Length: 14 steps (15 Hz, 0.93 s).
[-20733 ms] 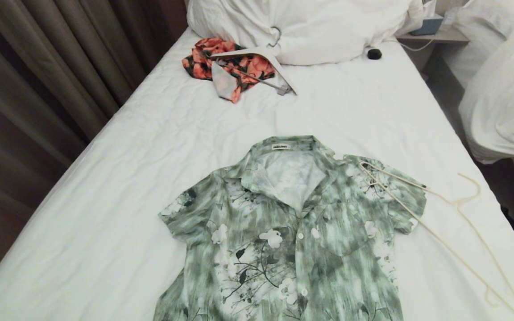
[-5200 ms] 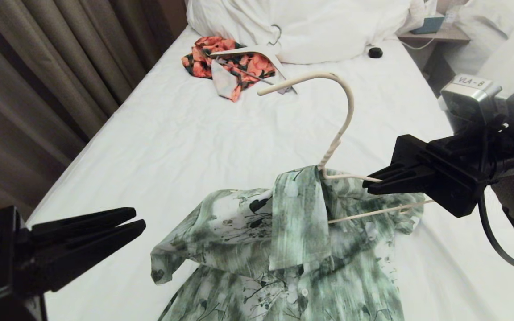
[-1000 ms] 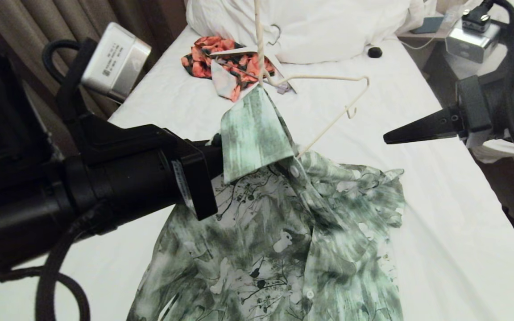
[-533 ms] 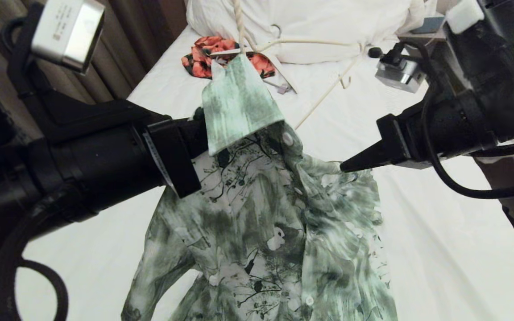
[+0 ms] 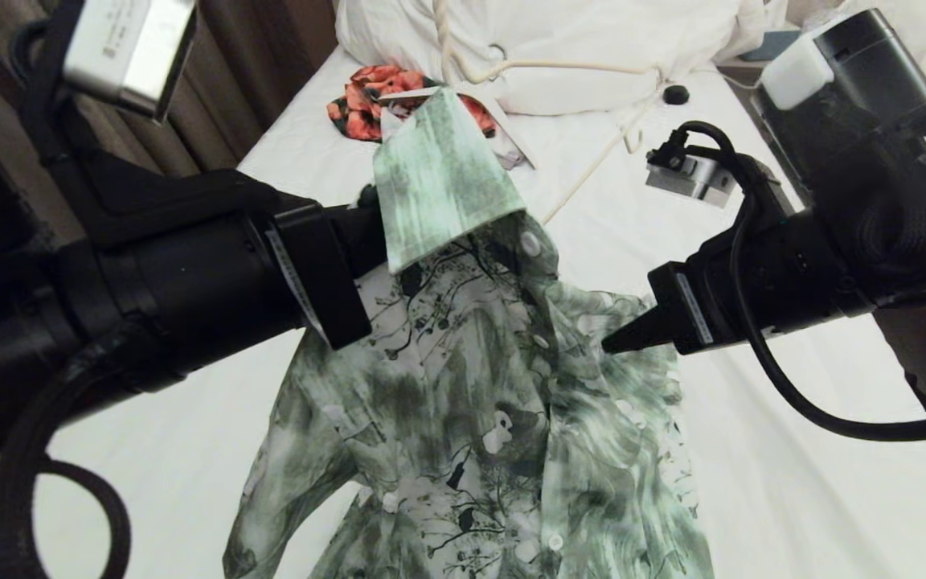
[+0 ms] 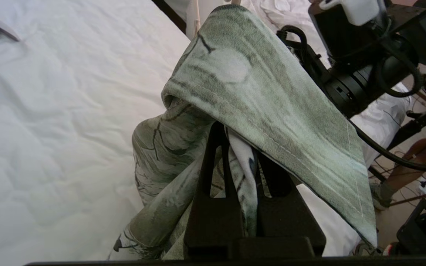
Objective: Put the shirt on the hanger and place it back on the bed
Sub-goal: Hook the other side of the shirt onto the hanger
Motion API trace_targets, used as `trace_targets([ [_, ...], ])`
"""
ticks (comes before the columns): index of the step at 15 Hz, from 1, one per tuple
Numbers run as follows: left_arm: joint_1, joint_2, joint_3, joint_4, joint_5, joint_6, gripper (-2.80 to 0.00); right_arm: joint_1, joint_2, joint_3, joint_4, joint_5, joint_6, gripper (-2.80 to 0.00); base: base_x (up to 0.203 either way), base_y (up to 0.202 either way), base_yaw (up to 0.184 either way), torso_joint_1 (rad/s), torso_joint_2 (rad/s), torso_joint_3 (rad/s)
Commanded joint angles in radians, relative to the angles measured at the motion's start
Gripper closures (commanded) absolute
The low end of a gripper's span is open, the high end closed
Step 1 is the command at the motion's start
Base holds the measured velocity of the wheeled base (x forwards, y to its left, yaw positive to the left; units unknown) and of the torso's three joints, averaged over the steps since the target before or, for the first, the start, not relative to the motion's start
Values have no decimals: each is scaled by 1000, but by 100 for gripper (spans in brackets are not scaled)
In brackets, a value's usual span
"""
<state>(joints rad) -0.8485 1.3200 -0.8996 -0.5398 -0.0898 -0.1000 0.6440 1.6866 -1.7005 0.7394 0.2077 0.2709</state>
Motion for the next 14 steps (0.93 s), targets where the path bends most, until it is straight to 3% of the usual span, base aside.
trace_targets([
  [1, 0, 15, 3, -3, -2, -1, 0, 6, -35, 47, 0, -16, 2, 0, 0, 0, 0, 0, 0, 0],
  [6, 0, 30, 5, -5, -2, -3, 0, 0, -53, 159, -137, -71, -1, 0, 0, 0, 0, 0, 0, 0],
  [7, -1, 31, 6, -5, -2, -3, 0, 0, -48, 163, -141, -84, -3, -280, 0, 0, 0, 0, 0, 0],
  [11, 0, 31, 7, -5, -1, -2, 0, 8, -45, 183, -147, -94, -12, -280, 0, 0, 0, 0, 0, 0],
  [14, 0, 25, 5, -5, -1, -3, 0, 18, -4, 191, -223, -95, -35, -280, 0, 0, 0, 0, 0, 0],
])
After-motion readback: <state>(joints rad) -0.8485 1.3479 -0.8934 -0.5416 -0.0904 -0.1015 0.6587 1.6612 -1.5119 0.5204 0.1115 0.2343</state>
